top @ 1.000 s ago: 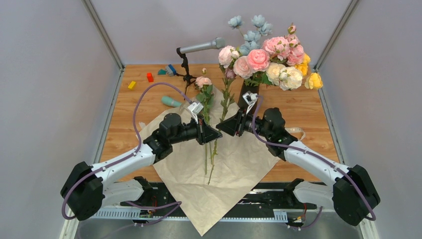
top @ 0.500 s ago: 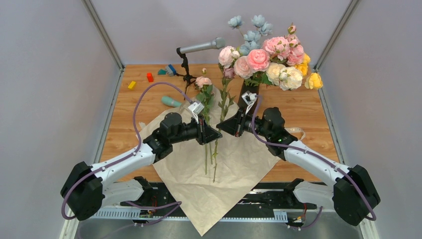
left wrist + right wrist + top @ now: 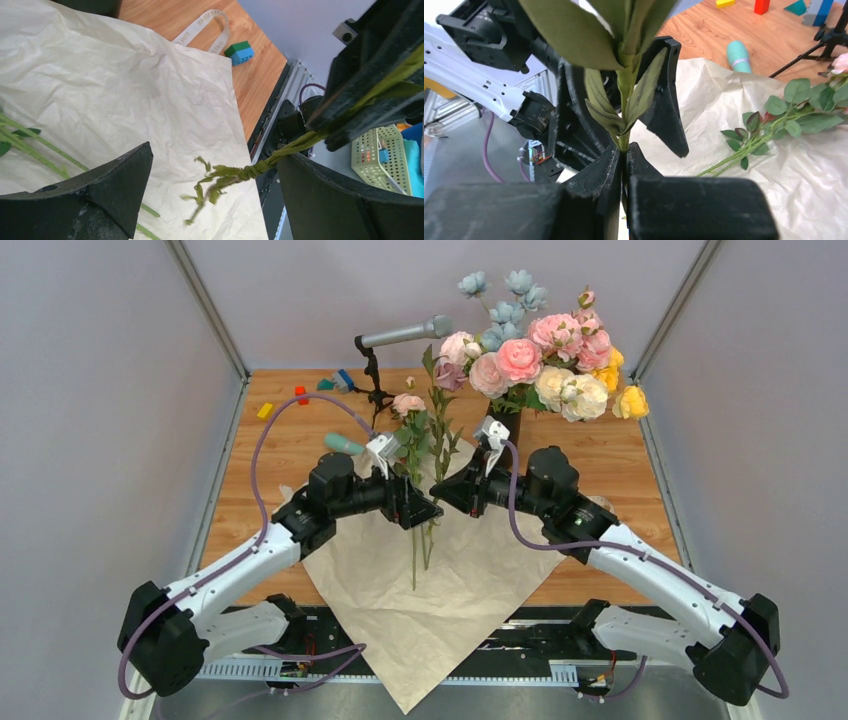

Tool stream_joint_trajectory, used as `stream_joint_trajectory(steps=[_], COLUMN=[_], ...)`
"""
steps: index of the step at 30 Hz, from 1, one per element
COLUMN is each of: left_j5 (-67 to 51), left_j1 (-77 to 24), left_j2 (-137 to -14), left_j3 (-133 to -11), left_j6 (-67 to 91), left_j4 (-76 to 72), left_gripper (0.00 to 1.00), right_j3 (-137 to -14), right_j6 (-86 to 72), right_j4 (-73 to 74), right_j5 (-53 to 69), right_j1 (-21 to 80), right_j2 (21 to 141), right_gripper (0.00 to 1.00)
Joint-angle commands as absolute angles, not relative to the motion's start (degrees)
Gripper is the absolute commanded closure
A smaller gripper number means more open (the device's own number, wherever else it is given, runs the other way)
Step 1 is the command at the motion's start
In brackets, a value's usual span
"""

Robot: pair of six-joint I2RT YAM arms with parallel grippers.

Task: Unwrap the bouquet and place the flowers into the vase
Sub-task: Insert the fake flower into the vase.

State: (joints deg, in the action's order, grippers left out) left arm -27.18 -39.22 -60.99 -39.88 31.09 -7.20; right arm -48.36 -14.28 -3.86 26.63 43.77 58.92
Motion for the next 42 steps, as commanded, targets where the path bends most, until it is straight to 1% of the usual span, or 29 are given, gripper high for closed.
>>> stream_joint_trajectory(steps=[1, 3, 6, 10, 18, 19, 24, 28, 37, 42], left_j5=[-30.96, -29.67, -22.03, -15.27, -7.63, -5.29, -3.83, -1.67, -0.18, 1.60], left_j1=[-33.01, -31.10, -28.81, -26.77, -24.06, -23.39, -23.04, -22.96, -22.98, -22.94], left_j2=[-58.44, -57.70, -57.73, -58.40, -57.35, -56.79, -56.23, -56.22, -55.03, -55.02], left_j3=[-43.57, -46.23, -51.96, -56.89, -59.09, -59.00, -57.03, -56.33, -55.52, -55.29], left_j6=[27.63, 24.32, 18.08, 11.57, 4.74, 4.51, 4.90, 5.35, 5.32, 5.60], left_j4=[-0.02, 6.00, 17.54, 25.21, 28.96, 28.97, 27.50, 27.95, 27.86, 27.84], left_gripper=[0.00, 0.00, 0.00, 0.00, 0.00, 0.00, 0.00, 0.00, 0.00, 0.00], right_j3=[-53.90, -55.23, -57.43, -61.10, -67.83, -68.97, -68.94, -69.61, -67.52, -65.23], right_j6=[-5.46, -3.26, -0.34, 4.77, 13.19, 15.77, 19.86, 21.50, 22.81, 24.01], right_j4=[4.79, 6.49, 7.87, 9.27, 9.07, 8.00, 2.35, -2.04, -11.73, -16.73], right_j5=[21.27, 17.27, 10.36, 1.07, -13.69, -18.67, -27.19, -30.82, -34.03, -33.83], right_j1=[47.91, 49.55, 51.13, 51.48, 51.52, 51.50, 51.32, 50.04, 48.54, 48.53], right_j2=[57.06, 56.45, 55.91, 55.77, 57.17, 58.02, 59.52, 61.38, 62.15, 61.45], right_gripper=[1.00, 1.00, 1.00, 1.00, 1.00, 1.00, 1.00, 1.00, 1.00, 1.00])
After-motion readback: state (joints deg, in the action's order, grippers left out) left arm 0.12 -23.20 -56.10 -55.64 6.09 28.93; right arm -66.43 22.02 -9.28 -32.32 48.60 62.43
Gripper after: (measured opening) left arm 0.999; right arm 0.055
